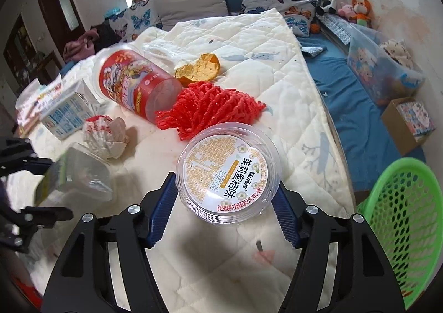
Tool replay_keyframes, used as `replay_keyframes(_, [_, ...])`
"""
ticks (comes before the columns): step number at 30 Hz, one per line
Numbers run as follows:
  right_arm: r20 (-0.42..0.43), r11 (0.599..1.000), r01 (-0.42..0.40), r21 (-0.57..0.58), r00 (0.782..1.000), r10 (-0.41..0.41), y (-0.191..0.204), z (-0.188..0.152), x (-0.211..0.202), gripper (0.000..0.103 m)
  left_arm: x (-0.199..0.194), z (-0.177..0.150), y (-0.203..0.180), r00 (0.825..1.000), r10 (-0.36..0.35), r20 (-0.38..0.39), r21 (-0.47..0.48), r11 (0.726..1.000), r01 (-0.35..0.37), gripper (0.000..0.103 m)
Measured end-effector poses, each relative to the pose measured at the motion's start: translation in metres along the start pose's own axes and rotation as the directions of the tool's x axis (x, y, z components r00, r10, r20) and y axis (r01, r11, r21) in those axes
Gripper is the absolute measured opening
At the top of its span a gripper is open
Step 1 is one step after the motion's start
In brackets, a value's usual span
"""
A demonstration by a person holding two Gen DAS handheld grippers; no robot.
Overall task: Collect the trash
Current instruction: 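Grasp the round clear container with orange label using the right tool while the left tool holds the bottle, then release the container with the right tool while the left tool drops the bottle into the basket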
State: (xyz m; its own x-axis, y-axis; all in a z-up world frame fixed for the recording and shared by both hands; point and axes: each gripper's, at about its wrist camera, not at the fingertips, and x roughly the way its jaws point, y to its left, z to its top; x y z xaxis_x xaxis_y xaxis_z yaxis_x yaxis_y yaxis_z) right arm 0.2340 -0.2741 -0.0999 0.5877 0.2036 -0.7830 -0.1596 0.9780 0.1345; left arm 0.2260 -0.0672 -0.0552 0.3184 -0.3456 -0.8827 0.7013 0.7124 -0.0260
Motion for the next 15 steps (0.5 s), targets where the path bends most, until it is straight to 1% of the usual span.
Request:
replay_keyframes(4, [0.019, 1.000, -0.017, 0.026, 1.000, 0.017, -0.005, -0.004, -0.015, 0.066, 0.006, -0.002, 0.000, 1.000, 0.018, -0.013, 0.008, 1.000, -0.018, 0.049])
replay_keyframes(8, [0.040, 0.998, -0.026, 0.059, 0.999, 0.024, -0.015, -0.010, -0.034, 0.066, 0.006, -0.002, -0.007, 0.999, 0.047, -0.022, 0.039, 0.998, -0.047, 0.048])
replay_keyframes(11, [0.053, 0.997, -0.018, 0.069, 0.998, 0.015, -0.021, -0.015, -0.046, 0.066, 0.008, -0.003, -0.007, 0.997, 0.056, -0.048, 0.039, 0.998, -0.054, 0.052])
replay_keyframes(15, [0.067, 0.997, 0.001, 0.074, 0.998, -0.006, -0.030, -0.024, -0.060, 0.066, 0.006, -0.006, -0.007, 0.997, 0.069, -0.039, 0.036, 0.997, -0.067, 0.048])
